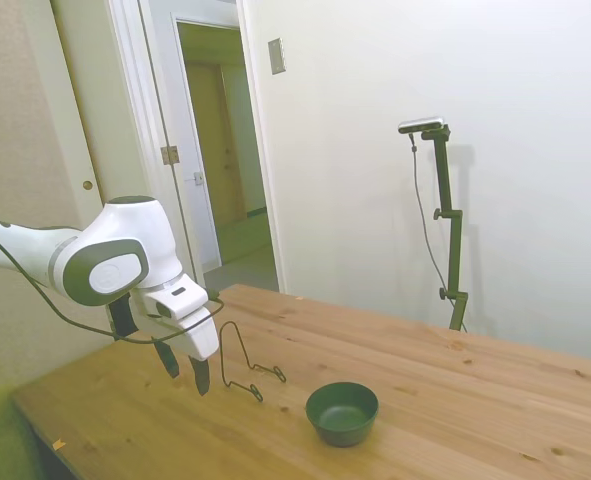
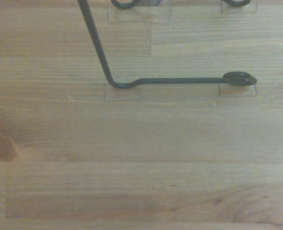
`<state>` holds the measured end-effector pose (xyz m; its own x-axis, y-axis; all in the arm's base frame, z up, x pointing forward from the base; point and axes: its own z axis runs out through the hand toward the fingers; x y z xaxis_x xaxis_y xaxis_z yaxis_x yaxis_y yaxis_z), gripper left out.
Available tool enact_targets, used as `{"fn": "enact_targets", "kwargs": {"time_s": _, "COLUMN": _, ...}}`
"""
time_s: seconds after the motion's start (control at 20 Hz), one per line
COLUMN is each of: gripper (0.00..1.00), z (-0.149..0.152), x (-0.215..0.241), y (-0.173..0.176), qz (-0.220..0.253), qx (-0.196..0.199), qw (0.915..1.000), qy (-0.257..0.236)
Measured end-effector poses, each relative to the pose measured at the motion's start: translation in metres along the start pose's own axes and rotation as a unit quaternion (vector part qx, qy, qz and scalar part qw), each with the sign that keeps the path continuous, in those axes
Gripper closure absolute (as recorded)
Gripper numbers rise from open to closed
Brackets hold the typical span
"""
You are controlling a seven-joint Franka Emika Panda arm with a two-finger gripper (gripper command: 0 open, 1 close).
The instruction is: Load the bowl
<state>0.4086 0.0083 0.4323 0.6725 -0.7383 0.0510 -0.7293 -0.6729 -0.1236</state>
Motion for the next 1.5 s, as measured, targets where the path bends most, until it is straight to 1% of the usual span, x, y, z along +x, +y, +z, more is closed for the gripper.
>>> {"fn": "enact_targets", "kwargs": {"time_s": 0.15, "gripper": 0.0, "z": -0.002, "x": 0.006, "y": 0.002, "qz": -0.004, "qx": -0.006, "qw": 0.9999, "qy": 0.013}}
{"fn": "enact_targets", "kwargs": {"time_s": 0.35, "gripper": 0.0, "z": -0.046, "x": 0.047, "y": 0.003, "qz": 0.007, "qx": -0.001, "qw": 0.9978, "qy": 0.066}}
{"fn": "enact_targets", "kwargs": {"time_s": 0.5, "gripper": 0.0, "z": -0.064, "x": 0.083, "y": -0.002, "qz": 0.019, "qx": -0.012, "qw": 0.997, "qy": 0.074}}
{"fn": "enact_targets", "kwargs": {"time_s": 0.6, "gripper": 0.0, "z": -0.061, "x": 0.111, "y": -0.005, "qz": 0.024, "qx": -0.026, "qw": 0.9965, "qy": 0.076}}
{"fn": "enact_targets", "kwargs": {"time_s": 0.75, "gripper": 0.0, "z": -0.044, "x": 0.148, "y": -0.012, "qz": 0.034, "qx": -0.04, "qw": 0.9961, "qy": 0.071}}
{"fn": "enact_targets", "kwargs": {"time_s": 0.85, "gripper": 0.0, "z": -0.036, "x": 0.164, "y": -0.016, "qz": 0.038, "qx": -0.049, "qw": 0.996, "qy": 0.065}}
{"fn": "enact_targets", "kwargs": {"time_s": 1.0, "gripper": 0.0, "z": -0.026, "x": 0.175, "y": -0.021, "qz": 0.039, "qx": -0.063, "qw": 0.9952, "qy": 0.064}}
{"fn": "enact_targets", "kwargs": {"time_s": 1.15, "gripper": 0.0, "z": -0.016, "x": 0.186, "y": -0.02, "qz": 0.054, "qx": -0.08, "qw": 0.9931, "qy": 0.067}}
{"fn": "enact_targets", "kwargs": {"time_s": 1.35, "gripper": 0.0, "z": -0.009, "x": 0.207, "y": -0.016, "qz": 0.064, "qx": -0.091, "qw": 0.9889, "qy": 0.099}}
{"fn": "enact_targets", "kwargs": {"time_s": 1.5, "gripper": 0.0, "z": 0.002, "x": 0.209, "y": -0.016, "qz": 0.067, "qx": -0.101, "qw": 0.9874, "qy": 0.102}}
